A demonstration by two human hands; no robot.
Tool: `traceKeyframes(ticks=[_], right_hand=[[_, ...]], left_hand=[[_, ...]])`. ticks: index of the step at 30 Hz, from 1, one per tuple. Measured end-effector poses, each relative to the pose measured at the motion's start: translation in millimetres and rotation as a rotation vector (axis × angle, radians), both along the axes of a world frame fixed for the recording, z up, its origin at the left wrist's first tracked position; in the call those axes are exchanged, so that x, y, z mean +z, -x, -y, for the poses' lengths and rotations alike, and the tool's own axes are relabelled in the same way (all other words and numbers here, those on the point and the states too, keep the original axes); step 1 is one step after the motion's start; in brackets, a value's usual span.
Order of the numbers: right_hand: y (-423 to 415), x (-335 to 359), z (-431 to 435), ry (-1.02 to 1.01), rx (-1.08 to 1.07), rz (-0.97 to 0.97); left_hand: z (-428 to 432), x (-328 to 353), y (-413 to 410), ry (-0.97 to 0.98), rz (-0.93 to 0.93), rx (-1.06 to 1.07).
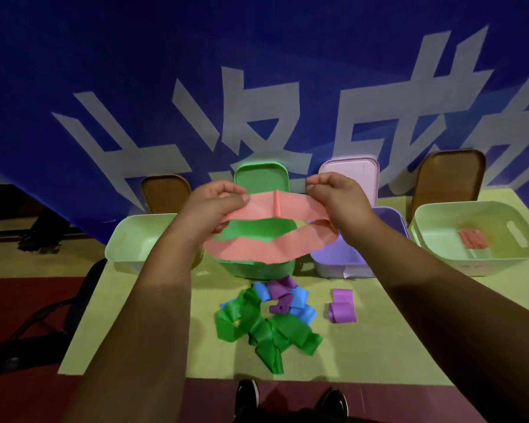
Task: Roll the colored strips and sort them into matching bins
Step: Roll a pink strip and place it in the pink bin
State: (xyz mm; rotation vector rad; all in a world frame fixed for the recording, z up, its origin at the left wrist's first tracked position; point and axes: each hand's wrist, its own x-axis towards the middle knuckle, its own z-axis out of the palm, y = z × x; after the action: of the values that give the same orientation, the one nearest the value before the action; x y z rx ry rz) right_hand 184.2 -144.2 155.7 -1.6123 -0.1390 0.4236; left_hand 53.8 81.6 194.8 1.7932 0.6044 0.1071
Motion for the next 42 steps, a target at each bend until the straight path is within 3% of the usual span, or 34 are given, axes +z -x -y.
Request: traceKeyframes(ticks=[4, 9, 12, 15, 19, 25, 29, 36, 42], right_hand=[[-1.7, -1.5, 16.5, 0.162, 0.039, 0.106], [5.3, 5.7, 27.2, 0.354, 0.169, 0.249], [9.1, 10.2, 28.6, 0.397, 0.236, 0.288], [10.9, 13.3, 23.9, 0.318, 0.284, 0.222], [17.6, 19.3, 11.8, 0.159, 0.431, 0.094], [25.0, 28.3, -11.6, -0.013, 0.515, 0.109], [33.4, 33.2, -31.2, -0.033, 0.456, 0.130], [41.3, 40.7, -58.6, 0.009, 0.229, 0.086], [52.0, 57.4, -68.1, 0.065, 0.153, 0.142]], left_hand=[[-5.2, 3.7, 8.3, -0.254, -0.064, 0.019], [-5.3, 12.7, 10.2, -0.406, -0.083, 0.020], [-7.5, 18.0, 12.3, -0.516, -0.106, 0.038], [-12.3, 18.7, 13.4, -0.601, -0.132, 0.065], [-11.3, 17.3, 12.1, -0.370, -0.040, -0.038], [-17.4, -0.4, 6.7, -0.346, 0.011, -0.090], [-18.8, -4.7, 1.6, -0.350, 0.054, -0.129], [-22.0, 11.6, -7.0, 0.110, 0.124, -0.088], [-32.1, 23.9, -12.7, 0.142, 0.156, -0.189]])
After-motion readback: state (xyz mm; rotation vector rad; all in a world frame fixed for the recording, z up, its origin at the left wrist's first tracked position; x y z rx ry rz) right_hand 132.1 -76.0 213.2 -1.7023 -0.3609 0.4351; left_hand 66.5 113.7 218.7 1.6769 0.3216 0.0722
